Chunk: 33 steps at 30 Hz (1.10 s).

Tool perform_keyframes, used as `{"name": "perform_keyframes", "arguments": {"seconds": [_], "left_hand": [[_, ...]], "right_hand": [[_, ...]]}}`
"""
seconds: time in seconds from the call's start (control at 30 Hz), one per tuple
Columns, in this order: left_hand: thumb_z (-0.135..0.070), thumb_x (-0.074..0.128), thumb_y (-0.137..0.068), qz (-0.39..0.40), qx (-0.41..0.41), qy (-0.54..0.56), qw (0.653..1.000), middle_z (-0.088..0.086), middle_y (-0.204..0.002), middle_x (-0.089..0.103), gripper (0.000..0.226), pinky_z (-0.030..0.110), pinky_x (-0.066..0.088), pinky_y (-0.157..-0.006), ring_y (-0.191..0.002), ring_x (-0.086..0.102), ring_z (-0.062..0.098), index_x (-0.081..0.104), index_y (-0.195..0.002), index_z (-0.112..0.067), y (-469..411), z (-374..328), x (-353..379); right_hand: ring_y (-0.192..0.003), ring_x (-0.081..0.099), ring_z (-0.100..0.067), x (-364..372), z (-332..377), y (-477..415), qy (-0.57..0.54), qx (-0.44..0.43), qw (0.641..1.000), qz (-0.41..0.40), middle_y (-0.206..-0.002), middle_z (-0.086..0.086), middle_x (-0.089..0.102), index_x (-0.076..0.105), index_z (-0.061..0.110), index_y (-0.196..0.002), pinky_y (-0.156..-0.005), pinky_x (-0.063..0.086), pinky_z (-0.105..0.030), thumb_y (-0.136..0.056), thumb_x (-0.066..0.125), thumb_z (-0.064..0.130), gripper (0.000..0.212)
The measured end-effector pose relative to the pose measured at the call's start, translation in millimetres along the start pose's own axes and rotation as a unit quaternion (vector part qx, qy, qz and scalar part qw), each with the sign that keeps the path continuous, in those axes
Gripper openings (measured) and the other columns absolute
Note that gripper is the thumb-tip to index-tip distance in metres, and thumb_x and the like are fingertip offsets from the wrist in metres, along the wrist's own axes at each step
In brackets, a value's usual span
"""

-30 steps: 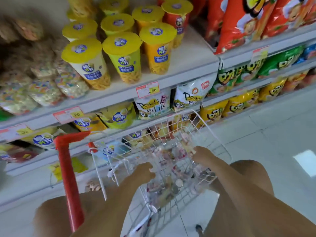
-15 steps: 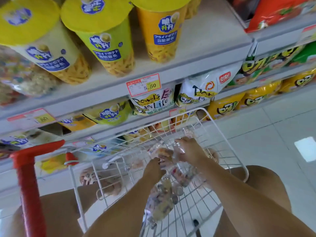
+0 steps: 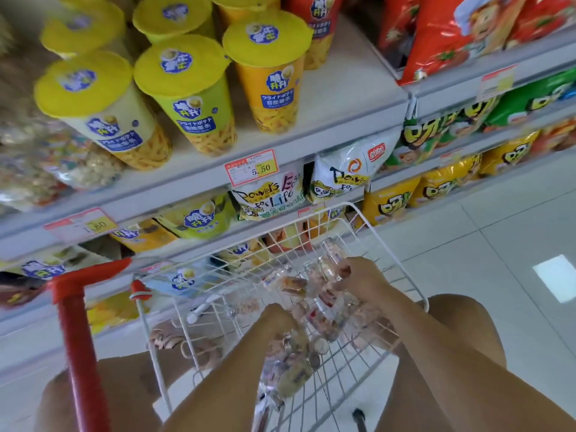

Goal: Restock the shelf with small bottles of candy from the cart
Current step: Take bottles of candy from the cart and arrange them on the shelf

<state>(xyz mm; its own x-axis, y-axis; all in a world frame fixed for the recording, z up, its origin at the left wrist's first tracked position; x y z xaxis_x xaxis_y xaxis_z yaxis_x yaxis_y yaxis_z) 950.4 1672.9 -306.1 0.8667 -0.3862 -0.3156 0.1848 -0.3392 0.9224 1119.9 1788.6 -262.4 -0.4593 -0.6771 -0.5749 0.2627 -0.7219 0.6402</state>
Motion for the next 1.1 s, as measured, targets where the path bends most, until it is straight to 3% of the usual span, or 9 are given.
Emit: {"name": "perform_keyframes", "arguments": {"seconds": [0.1, 0.23, 0.33, 0.47, 0.57, 0.67, 0.77, 0.93, 1.1], "left_hand": [[-0.008, 0.069, -0.084, 0.043, 0.019, 0.071, 0.996, 0.004, -0.077, 0.043, 0.029, 0.025, 0.055, -0.068, -0.071, 0.056, 0.017, 0.041, -0.077, -0.011, 36, 0, -13], [-0.004, 0.068, -0.082, 0.011, 0.114, 0.161, 0.980, 0.006, -0.078, 0.054, 0.024, 0.028, 0.053, -0.064, -0.058, 0.054, 0.014, 0.049, -0.097, -0.003, 79, 2, -44], [-0.022, 0.069, -0.085, -0.078, 0.228, 0.199, 0.950, 0.003, -0.074, 0.052, 0.029, 0.036, 0.047, -0.062, -0.057, 0.051, 0.015, 0.049, -0.100, -0.008, 128, -4, -81], [-0.059, 0.057, -0.083, -0.194, 0.359, 0.288, 0.866, 0.001, -0.078, 0.055, 0.048, 0.036, 0.055, -0.084, -0.072, 0.057, 0.017, 0.057, -0.091, -0.012, 229, -4, -132], [-0.040, 0.047, -0.096, -0.308, 0.441, 0.256, 0.803, -0.014, -0.078, 0.050, 0.016, 0.003, 0.044, -0.064, -0.074, 0.050, -0.003, 0.053, -0.086, -0.028, 309, 3, -172], [-0.064, 0.048, -0.085, -0.386, 0.535, 0.201, 0.724, -0.008, -0.066, 0.043, 0.040, 0.017, 0.036, -0.060, -0.060, 0.042, 0.004, 0.053, -0.083, -0.025, 389, 9, -210], [-0.065, 0.056, -0.077, -0.484, 0.536, 0.185, 0.666, -0.004, -0.069, 0.057, 0.034, 0.014, 0.036, -0.055, -0.061, 0.049, 0.010, 0.056, -0.092, -0.034, 446, 21, -256], [-0.037, 0.063, -0.084, -0.603, 0.510, 0.186, 0.585, -0.009, -0.064, 0.050, 0.017, 0.010, 0.037, -0.053, -0.058, 0.046, 0.006, 0.050, -0.078, -0.027, 506, 34, -330], [-0.045, 0.068, -0.079, -0.636, 0.441, 0.156, 0.613, -0.003, -0.074, 0.055, 0.033, 0.025, 0.037, -0.056, -0.070, 0.054, 0.019, 0.049, -0.090, -0.021, 510, 40, -388]], "right_hand": [[-0.078, 0.056, -0.016, -22, 21, 25, -0.039, -0.026, 0.999, -0.019, -0.084, 0.001, 0.058, 0.063, 0.014, -0.092, -0.057, 0.038, -0.016, -0.074, 0.080, 0.019, 0.026], [-0.089, 0.060, -0.032, -60, 71, 72, -0.053, -0.110, 0.989, -0.082, -0.095, -0.016, 0.064, 0.065, -0.002, -0.100, -0.054, 0.040, -0.014, -0.077, 0.076, 0.014, 0.030], [-0.093, 0.061, -0.024, -87, 120, 116, -0.052, -0.179, 0.976, -0.114, -0.105, -0.012, 0.065, 0.066, 0.003, -0.107, -0.056, 0.037, -0.012, -0.079, 0.076, 0.019, 0.034], [-0.077, 0.060, -0.017, -114, 191, 180, -0.060, -0.285, 0.948, -0.128, -0.089, -0.003, 0.065, 0.070, 0.017, -0.100, -0.056, 0.038, -0.008, -0.073, 0.082, 0.022, 0.031], [-0.078, 0.062, -0.019, -133, 241, 234, -0.051, -0.374, 0.915, -0.145, -0.084, -0.004, 0.066, 0.070, 0.026, -0.091, -0.062, 0.042, -0.013, -0.069, 0.083, 0.025, 0.026], [-0.080, 0.063, -0.010, -156, 289, 285, -0.032, -0.445, 0.879, -0.169, -0.087, 0.002, 0.067, 0.067, 0.035, -0.091, -0.075, 0.052, -0.023, -0.069, 0.081, 0.029, 0.026], [-0.081, 0.065, -0.016, -180, 336, 325, -0.040, -0.499, 0.846, -0.184, -0.086, -0.001, 0.068, 0.068, 0.034, -0.091, -0.080, 0.055, -0.034, -0.067, 0.082, 0.027, 0.028], [-0.077, 0.065, -0.012, -204, 422, 373, -0.019, -0.564, 0.797, -0.215, -0.085, 0.002, 0.071, 0.069, 0.034, -0.090, -0.074, 0.050, -0.020, -0.064, 0.085, 0.024, 0.032], [-0.070, 0.059, 0.003, -206, 510, 382, 0.032, -0.587, 0.761, -0.272, -0.081, 0.017, 0.064, 0.069, 0.029, -0.100, -0.064, 0.045, -0.011, -0.072, 0.082, 0.025, 0.031]]}}
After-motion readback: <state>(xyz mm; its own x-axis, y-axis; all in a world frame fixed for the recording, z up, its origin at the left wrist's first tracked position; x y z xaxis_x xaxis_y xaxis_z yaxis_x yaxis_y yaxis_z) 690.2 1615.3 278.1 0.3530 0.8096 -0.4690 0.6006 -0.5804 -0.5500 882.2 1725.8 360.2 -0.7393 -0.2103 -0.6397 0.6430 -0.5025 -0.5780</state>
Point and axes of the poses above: each hand's wrist, its own y-axis away from the middle knuckle, its own x-axis out of the palm, z = x × y, the point moved 4 cm from there along -y, towards the middle knuckle
